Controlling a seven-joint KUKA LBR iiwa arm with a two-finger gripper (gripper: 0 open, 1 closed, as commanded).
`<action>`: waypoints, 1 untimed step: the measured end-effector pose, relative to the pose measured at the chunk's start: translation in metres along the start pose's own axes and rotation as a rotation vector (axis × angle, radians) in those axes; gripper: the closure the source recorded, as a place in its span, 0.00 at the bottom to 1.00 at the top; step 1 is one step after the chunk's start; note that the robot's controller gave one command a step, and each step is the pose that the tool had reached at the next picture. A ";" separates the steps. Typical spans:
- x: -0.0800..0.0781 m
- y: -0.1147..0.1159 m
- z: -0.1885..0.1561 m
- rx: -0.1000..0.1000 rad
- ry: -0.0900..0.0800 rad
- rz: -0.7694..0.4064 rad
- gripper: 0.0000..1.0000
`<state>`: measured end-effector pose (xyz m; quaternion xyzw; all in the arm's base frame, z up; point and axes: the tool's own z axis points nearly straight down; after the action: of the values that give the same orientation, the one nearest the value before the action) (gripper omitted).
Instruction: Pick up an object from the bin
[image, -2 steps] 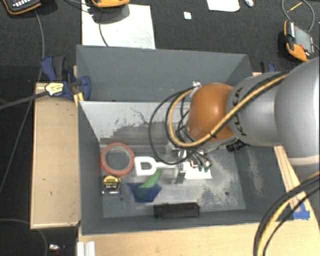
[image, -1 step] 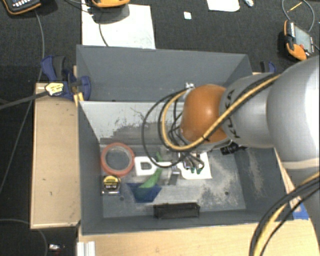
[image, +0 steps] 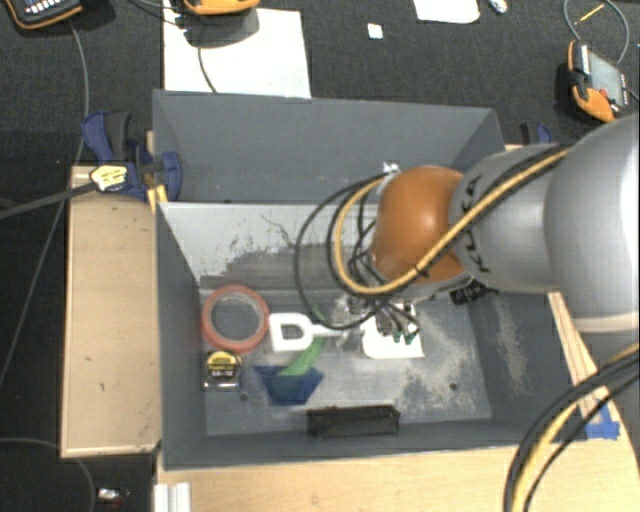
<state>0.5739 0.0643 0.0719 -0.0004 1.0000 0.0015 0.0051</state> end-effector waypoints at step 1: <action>0.000 0.000 0.000 -0.001 0.000 0.001 1.00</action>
Offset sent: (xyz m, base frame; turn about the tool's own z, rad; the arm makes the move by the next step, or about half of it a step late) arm 0.0001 0.0002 0.1116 0.0009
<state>0.5738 0.0644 0.0719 0.0002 1.0000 0.0018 0.0050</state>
